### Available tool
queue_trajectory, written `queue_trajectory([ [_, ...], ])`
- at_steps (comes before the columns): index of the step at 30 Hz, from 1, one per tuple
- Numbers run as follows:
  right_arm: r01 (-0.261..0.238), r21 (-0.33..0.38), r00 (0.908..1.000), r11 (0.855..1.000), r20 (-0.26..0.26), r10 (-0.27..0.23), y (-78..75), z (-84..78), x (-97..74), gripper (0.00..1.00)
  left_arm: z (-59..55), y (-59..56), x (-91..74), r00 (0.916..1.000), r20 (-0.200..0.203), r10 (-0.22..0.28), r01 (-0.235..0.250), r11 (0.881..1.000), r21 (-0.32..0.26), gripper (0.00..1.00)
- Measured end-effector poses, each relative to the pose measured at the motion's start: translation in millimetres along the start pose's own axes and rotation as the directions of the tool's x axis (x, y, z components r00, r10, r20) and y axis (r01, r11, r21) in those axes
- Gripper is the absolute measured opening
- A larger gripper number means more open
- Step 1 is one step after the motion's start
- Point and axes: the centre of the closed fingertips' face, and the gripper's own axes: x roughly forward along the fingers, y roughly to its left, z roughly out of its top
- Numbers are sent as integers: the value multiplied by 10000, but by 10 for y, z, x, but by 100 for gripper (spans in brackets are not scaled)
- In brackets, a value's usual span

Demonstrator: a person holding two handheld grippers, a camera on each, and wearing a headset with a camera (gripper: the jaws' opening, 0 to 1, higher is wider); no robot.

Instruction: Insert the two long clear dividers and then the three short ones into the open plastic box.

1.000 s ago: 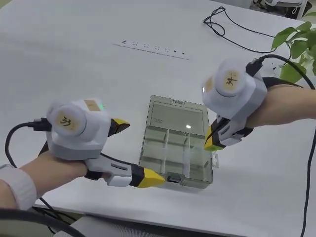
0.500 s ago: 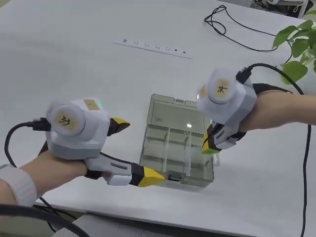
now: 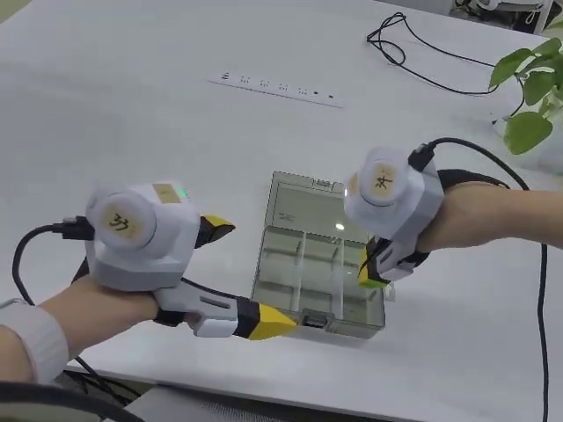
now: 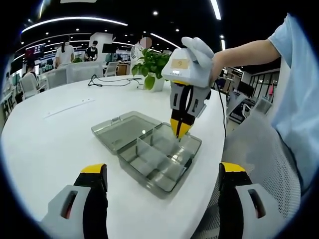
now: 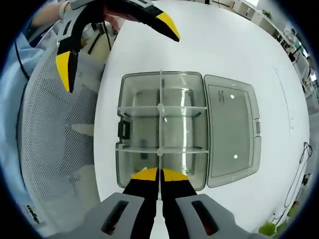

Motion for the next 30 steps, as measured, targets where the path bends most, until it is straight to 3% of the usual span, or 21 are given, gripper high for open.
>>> queue_trajectory([
  [6, 99, -14, 9999, 9999, 15, -99, 2, -4, 3, 2, 15, -8, -11, 9992, 355, 200, -193, 9996, -189, 94],
  [14, 452, 176, 9984, 9988, 328, -457, -10, -27, 48, 2, 27, 24, -82, 9972, 518, 533, -510, 9977, -442, 95],
  [18, 391, 60, 9984, 9992, 413, -393, -25, -25, 94, 3, -4, 53, -94, 9977, 285, 613, -603, 9976, -349, 95],
  [22, 531, -110, 9962, 9985, 702, -522, -41, -20, 97, 11, 74, 82, -111, 9964, 407, 749, -737, 9968, -306, 95],
  [26, 402, 628, 9800, 9972, 1921, -516, -44, 99, -69, 18, 95, 103, -119, 9957, 424, 829, -819, 9963, -252, 95],
  [27, 426, 899, 9682, 9950, 2421, -633, -40, 136, -139, 20, 95, 101, -122, 9958, 395, 826, -818, 9964, -210, 95],
  [28, 409, 949, 9632, 9946, 2609, -645, -32, 150, -163, 22, 96, 100, -123, 9958, 389, 825, -818, 9965, -195, 95],
  [30, 241, 1336, 9289, 9907, 3634, -716, 25, 226, -295, 29, 108, 99, -132, 9958, 411, 820, -816, 9966, -100, 95],
])
